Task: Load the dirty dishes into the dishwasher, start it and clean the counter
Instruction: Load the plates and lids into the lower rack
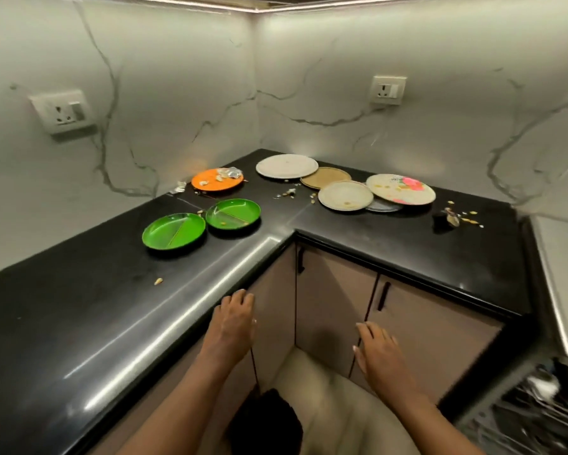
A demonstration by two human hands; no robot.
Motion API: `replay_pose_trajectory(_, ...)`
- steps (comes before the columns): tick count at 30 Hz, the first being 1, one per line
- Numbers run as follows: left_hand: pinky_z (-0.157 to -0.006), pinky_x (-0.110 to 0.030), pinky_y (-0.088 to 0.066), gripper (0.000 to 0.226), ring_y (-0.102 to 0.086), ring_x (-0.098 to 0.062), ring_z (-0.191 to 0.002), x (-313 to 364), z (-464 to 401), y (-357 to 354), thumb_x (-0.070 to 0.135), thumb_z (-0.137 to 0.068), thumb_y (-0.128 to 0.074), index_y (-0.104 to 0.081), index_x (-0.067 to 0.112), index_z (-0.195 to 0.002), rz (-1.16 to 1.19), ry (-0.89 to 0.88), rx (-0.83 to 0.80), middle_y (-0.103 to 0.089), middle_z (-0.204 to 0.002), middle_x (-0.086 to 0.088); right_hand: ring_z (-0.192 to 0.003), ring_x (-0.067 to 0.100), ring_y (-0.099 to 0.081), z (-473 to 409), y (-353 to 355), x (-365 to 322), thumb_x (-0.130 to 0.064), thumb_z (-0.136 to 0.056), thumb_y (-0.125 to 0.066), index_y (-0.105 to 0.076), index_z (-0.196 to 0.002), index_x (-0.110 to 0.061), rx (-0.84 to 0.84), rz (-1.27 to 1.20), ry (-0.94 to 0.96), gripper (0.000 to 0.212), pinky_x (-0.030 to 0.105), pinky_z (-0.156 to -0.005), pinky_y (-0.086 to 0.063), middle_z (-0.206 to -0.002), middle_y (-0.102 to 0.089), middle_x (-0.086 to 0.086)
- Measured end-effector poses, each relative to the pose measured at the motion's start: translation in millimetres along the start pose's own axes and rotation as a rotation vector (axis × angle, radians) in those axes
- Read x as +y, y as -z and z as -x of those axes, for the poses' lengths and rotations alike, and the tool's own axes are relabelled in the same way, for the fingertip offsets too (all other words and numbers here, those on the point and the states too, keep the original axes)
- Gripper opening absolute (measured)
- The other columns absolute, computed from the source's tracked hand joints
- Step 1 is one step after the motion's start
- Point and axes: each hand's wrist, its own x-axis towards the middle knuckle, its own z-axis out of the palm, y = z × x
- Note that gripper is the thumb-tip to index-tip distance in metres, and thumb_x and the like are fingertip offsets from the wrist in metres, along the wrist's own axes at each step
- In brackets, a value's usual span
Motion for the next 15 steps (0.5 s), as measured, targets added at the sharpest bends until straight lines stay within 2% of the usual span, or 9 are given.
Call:
replay_pose_trajectory(3,-0.103,-0.035,-0.039,0.053,-0.045,-0.024,-0.124,-14,-32,-6,0.028,-0.091,-0.054,-0.042,0.013,-0.140,0.007,0.055,0.014,-0.044,-0.141,-0.005,-0.088,0.021,-0.065,-49,-3,-11,-0.017,-0.071,-0.083,-0.064,-0.113,-0.011,0.042,-0.082,0.066,0.046,0.033,-0.073,-0.055,-0.104,-0.064,0.004)
replay_pose_trajectory(6,-0.105,-0.035,-0.038,0.054,-0.045,-0.024,-0.125,-4,-74,-18,0.031,-0.091,-0.054,-0.042,0.013,-0.140,0.021,0.029,0.018,-0.044,-0.141,-0.005,-0.084,0.023,-0.065,-102,-4,1,-0.016,-0.070,-0.082,-0.063,-0.109,-0.011,0.063,-0.088,0.085,0.043,0.034,-0.069,-0.054,-0.101,-0.064,0.005)
replay_pose_trajectory(11,-0.107,-0.038,-0.035,0.055,-0.042,-0.027,-0.127,50,-175,-46,0.035,-0.092,-0.053,-0.040,0.013,-0.141,0.077,-0.023,-0.007,-0.041,-0.143,-0.008,-0.085,0.030,-0.065,-199,-4,61,-0.010,-0.075,-0.077,-0.064,-0.109,-0.008,0.094,-0.147,-0.002,0.037,0.040,-0.070,-0.054,-0.100,-0.065,0.010)
replay_pose_trajectory(15,-0.113,-0.037,-0.028,0.059,-0.033,-0.024,-0.135,105,-266,-67,0.038,-0.093,-0.052,-0.033,0.016,-0.144,0.110,-0.081,-0.079,-0.033,-0.150,-0.006,-0.083,0.031,-0.064,-265,-1,121,-0.006,-0.073,-0.078,-0.065,-0.109,-0.006,0.092,-0.116,-0.051,0.038,0.039,-0.071,-0.052,-0.100,-0.065,0.012)
